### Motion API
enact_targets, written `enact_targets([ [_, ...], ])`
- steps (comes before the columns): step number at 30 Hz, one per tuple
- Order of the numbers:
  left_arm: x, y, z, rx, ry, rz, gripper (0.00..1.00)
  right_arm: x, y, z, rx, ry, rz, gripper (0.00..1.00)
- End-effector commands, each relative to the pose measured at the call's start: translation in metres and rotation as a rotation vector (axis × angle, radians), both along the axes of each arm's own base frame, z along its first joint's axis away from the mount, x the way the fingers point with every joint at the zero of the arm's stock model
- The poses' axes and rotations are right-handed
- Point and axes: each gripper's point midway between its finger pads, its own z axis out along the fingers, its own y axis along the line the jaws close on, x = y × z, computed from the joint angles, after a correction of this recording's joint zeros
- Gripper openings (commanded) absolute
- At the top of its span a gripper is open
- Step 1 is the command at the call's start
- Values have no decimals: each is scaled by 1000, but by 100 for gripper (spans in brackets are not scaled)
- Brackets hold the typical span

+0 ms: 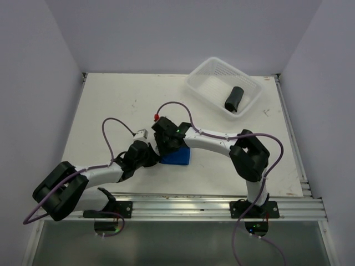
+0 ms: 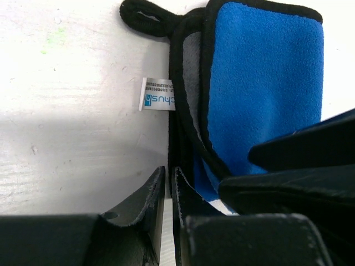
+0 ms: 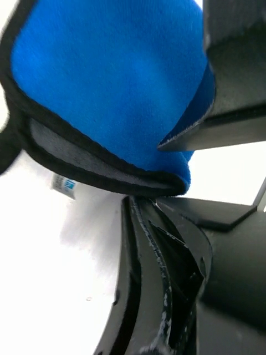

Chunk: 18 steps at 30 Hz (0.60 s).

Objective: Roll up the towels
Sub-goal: Fold the towel

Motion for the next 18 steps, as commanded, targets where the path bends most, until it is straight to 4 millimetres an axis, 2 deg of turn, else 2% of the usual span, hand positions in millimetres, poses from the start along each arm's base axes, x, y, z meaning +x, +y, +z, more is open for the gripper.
enact_targets([
  [1,-7,8,-5,14,11,15,14,19,1,47,42,-102,-38,44],
  [4,-8,10,-4,21,8,17,15,22,-4,61,69,-120,-52,47],
  [6,-8,13,-3,35,5,22,15,21,-9,72,81,-138,-61,45],
  [9,-8,17,3,51,-2,30,15,20,-28,69,40,-154,-98,38],
  [11,-7,19,13,49,-19,37,15,14,-45,63,21,-152,-123,27],
  [13,-3,18,26,42,-47,40,15,5,-60,54,3,-139,-141,22],
  [15,-1,20,39,35,-73,47,15,2,-69,48,-8,-139,-156,20],
  [16,3,17,50,21,-95,46,15,-3,-76,38,-25,-125,-164,20],
  [18,7,15,63,8,-119,45,15,-5,-80,36,-18,-126,-169,18],
])
